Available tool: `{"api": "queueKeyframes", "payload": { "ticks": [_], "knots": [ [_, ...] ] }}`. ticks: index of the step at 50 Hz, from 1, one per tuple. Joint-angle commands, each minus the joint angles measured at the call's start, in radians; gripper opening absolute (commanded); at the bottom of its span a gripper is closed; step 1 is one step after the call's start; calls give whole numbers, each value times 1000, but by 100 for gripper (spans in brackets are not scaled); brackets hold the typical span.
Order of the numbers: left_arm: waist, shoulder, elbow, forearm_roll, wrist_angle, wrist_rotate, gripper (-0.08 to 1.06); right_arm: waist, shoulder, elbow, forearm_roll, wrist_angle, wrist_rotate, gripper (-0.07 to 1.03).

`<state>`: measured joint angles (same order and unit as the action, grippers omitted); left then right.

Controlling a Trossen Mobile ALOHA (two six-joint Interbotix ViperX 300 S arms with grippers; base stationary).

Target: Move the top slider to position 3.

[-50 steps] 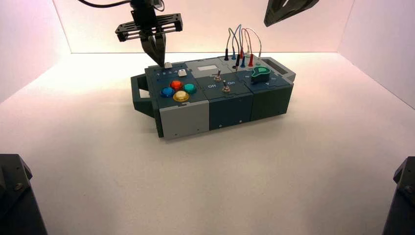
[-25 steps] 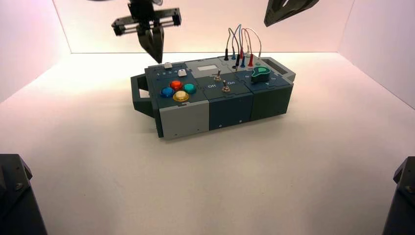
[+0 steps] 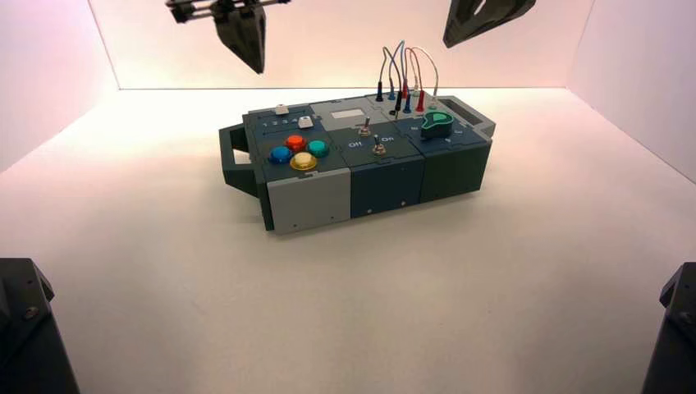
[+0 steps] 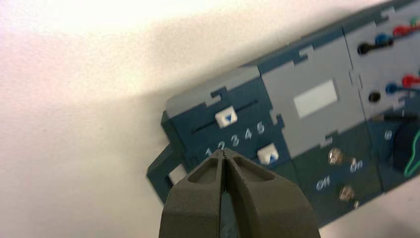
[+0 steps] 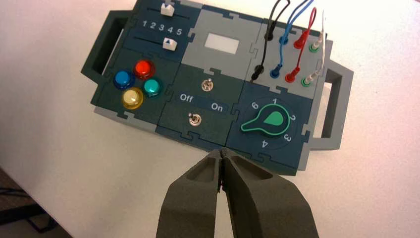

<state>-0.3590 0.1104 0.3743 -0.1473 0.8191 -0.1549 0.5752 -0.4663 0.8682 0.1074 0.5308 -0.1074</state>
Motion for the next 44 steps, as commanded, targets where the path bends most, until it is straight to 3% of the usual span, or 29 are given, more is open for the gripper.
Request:
{"api": "queueKeyframes", "payload": {
  "ticks": [1, 9, 17, 44],
  "knots": [
    [-6, -60, 12, -3, -26, 37, -3, 2, -2, -12, -2, -11, -2, -2],
    [-18, -57, 37, -3, -80, 97, -3, 2, 12, -6, 0, -11, -3, -2],
    [-23, -54, 44, -6, -115, 130, -3, 2, 20, -8, -5, -11, -3, -2],
    [-23, -97, 52, -12, -109, 132, -3, 2, 23, -9, -8, -9, -3, -2]
  ]
}}
